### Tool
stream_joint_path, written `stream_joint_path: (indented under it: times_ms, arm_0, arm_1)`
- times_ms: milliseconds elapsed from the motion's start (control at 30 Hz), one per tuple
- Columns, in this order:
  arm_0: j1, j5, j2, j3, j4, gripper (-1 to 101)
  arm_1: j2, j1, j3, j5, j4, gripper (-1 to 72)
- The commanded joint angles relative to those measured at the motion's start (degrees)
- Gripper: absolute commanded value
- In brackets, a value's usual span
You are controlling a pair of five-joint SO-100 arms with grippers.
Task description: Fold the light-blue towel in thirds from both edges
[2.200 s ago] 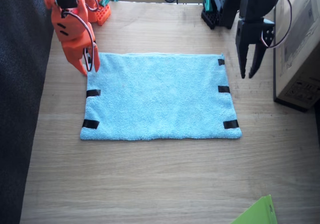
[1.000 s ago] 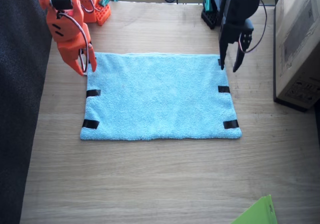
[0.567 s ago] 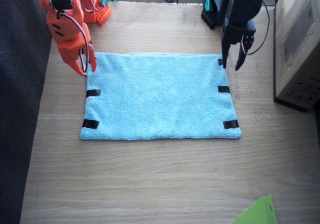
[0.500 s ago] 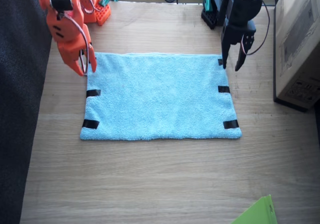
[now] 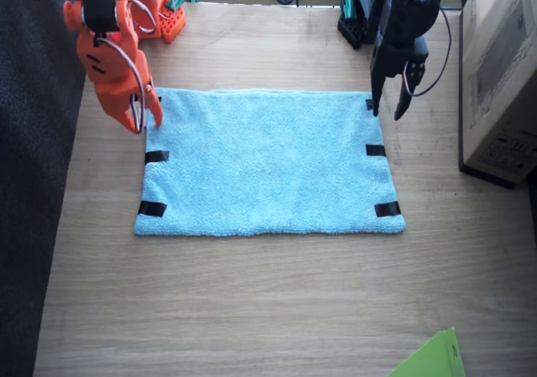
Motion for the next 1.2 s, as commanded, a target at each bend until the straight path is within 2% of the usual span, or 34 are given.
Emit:
stream_joint_path:
  times_ms: [0, 1167]
  arm_0:
    - [0.7, 1.6, -0.4, -2.5, 1.3, 23]
    - [-3.2, 3.7, -13.3, -12.1, 7.0, 22]
  arm_1:
    - [0.3, 0.4, 0.5, -0.2, 0.2, 23.2]
    - [-5.7, 0.6, 0.5, -1.1, -2.1, 21.9]
